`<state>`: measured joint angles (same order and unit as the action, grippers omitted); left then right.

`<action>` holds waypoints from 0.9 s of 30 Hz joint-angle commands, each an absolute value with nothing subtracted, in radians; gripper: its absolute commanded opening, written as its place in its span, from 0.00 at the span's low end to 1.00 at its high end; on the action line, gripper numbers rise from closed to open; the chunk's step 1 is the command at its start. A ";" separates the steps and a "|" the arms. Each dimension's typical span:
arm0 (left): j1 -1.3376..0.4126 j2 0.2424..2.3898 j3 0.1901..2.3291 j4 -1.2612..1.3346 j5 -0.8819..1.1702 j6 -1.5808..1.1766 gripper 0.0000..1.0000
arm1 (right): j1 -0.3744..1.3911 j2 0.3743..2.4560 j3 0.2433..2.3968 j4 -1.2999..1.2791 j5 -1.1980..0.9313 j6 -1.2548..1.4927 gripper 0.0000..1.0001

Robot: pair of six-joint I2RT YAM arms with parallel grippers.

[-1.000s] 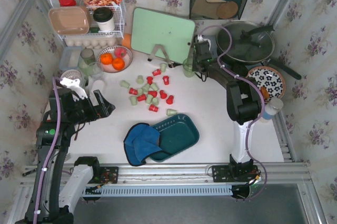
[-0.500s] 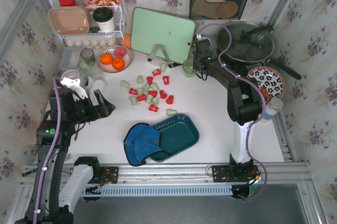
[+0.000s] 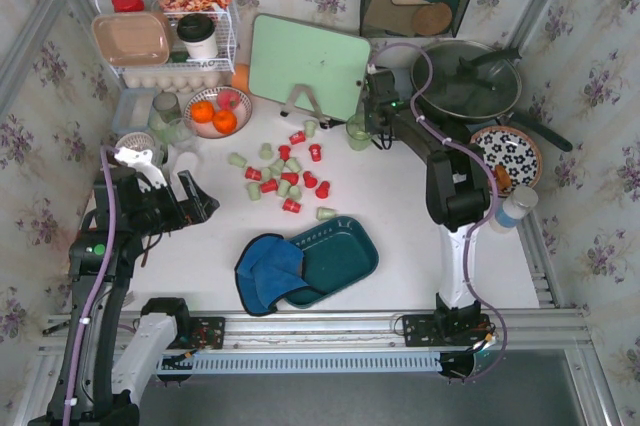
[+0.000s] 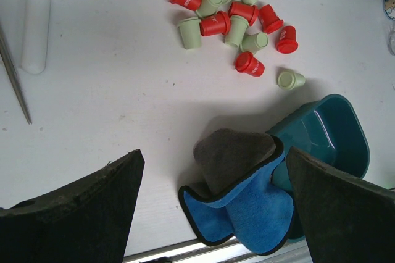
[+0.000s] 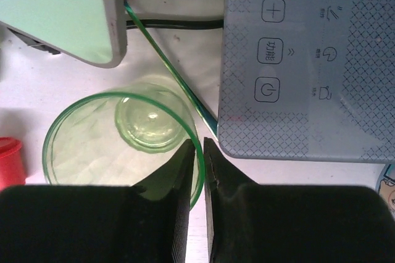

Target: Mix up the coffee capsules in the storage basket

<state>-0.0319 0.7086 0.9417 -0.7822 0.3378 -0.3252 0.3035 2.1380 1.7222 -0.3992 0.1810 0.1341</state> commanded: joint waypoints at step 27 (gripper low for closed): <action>-0.029 0.729 0.941 -0.764 0.335 -0.331 1.00 | 0.422 1.553 1.112 0.030 0.361 0.110 0.56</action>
<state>-0.0303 0.7174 0.9417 -0.7826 0.3370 -0.3279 0.3965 1.6398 1.2175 -0.1459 0.2852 0.1204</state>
